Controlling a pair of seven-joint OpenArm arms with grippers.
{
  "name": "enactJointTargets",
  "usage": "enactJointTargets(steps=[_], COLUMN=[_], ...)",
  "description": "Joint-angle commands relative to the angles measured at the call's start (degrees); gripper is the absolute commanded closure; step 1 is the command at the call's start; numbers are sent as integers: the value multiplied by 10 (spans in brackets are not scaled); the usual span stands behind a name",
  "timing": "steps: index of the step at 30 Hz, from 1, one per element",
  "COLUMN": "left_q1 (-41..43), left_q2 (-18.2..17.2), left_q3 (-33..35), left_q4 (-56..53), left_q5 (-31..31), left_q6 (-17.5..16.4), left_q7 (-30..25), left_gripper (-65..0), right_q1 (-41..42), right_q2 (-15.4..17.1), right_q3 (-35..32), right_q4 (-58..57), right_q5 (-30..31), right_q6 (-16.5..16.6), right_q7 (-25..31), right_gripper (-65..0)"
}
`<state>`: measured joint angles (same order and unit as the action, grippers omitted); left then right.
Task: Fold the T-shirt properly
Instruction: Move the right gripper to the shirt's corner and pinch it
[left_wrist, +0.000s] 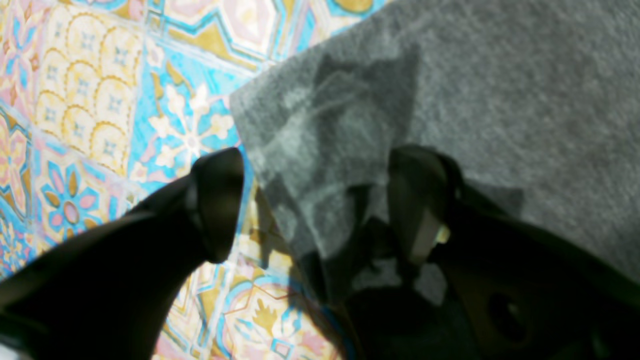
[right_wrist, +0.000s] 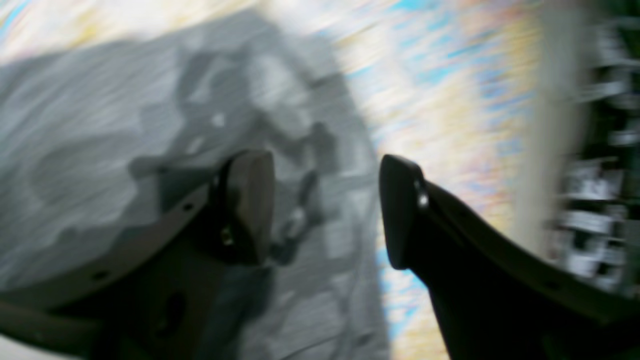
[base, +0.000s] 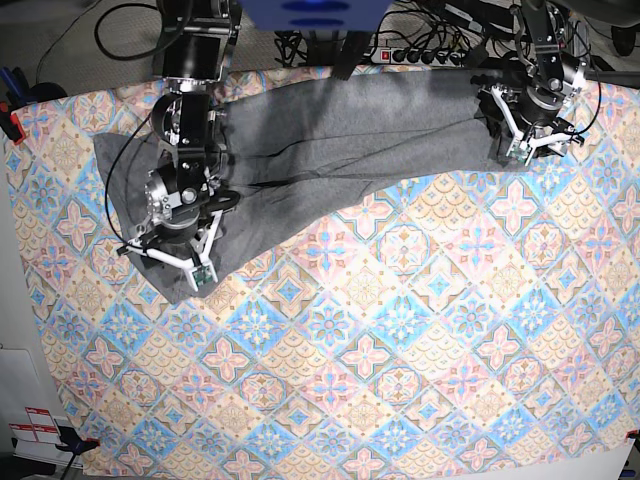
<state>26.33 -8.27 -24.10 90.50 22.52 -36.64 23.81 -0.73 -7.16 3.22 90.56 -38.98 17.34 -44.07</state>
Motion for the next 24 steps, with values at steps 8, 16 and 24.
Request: enactJointTargets(steps=[8,16,24], left_q1=[-5,-4,-3], left_q2=[11,11,11], left_q3=[12,10,10], left_q4=[-10,-10,-10], left_q5=[1,1,1], left_q6=[-34,-34,-34], left_q7=[23,23,23], left_gripper=[-451,-450,-450], right_q1=[16,17,50], right_q2=[3,3,3], right_q3=[0,16,80], right_q4=[18,18,-23], right_q5=[97,156,228], right_q6=[-9,-9,-9], right_q7=[14,9,11], right_gripper=[-334,-334,-334])
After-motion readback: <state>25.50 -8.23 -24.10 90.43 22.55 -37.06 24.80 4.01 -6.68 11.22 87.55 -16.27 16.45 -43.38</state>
